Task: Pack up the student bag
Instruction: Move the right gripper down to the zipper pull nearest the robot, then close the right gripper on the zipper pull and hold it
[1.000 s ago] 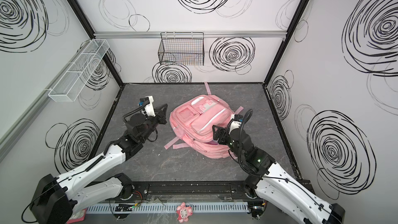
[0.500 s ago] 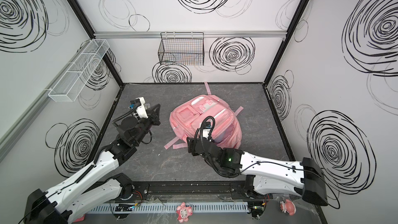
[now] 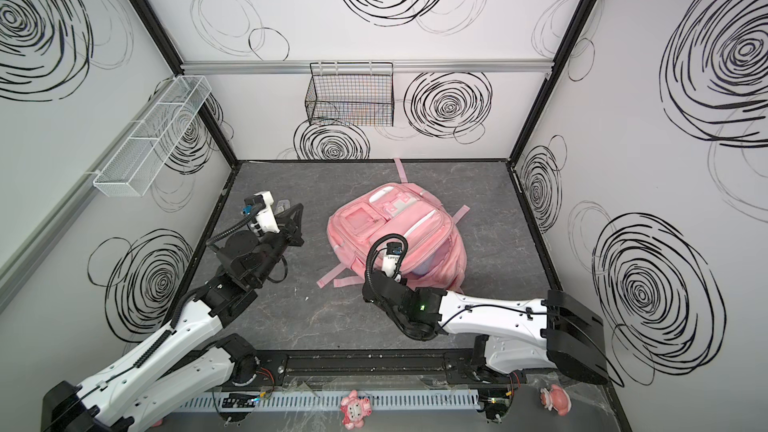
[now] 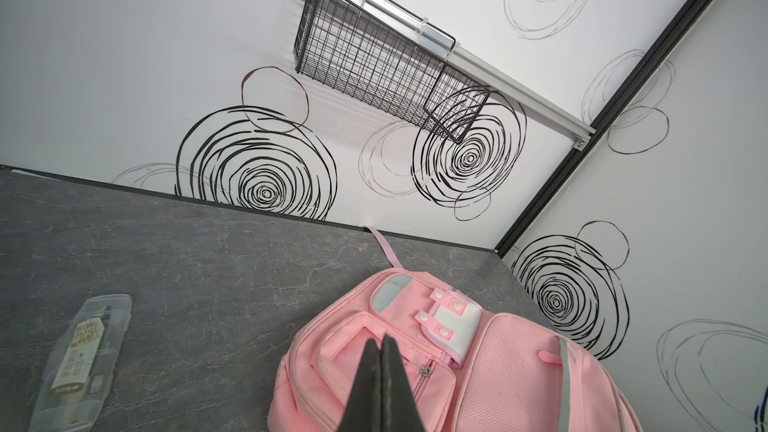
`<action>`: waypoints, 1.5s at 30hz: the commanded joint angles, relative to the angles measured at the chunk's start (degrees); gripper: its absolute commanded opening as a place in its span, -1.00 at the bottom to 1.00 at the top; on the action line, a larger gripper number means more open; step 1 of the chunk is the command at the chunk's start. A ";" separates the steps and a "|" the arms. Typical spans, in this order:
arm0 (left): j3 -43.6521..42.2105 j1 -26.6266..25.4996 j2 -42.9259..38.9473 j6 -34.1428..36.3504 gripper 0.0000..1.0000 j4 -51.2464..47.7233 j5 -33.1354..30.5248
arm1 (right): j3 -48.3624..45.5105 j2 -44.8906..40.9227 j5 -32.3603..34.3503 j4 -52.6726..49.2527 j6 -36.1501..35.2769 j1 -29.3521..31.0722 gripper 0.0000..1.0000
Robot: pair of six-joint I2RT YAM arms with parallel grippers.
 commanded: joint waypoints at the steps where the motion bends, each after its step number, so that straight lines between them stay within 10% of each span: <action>1: -0.52 0.53 0.11 0.23 -0.99 2.39 -0.08 | -1.74 1.10 -2.91 3.06 3.68 -1.96 -0.19; 17: -3.33 6.96 3.10 -3.80 -1.00 7.94 6.38 | -2.11 11.79 -7.52 8.16 7.07 -11.65 0.03; 28: 0.42 11.86 5.90 -1.62 -1.00 7.76 6.56 | -4.87 13.82 -27.41 8.87 -5.40 -20.14 -0.94; 45: -1.43 5.27 1.14 10.74 -1.00 6.85 -3.69 | -5.27 5.03 -34.78 8.19 -16.70 -20.78 -1.00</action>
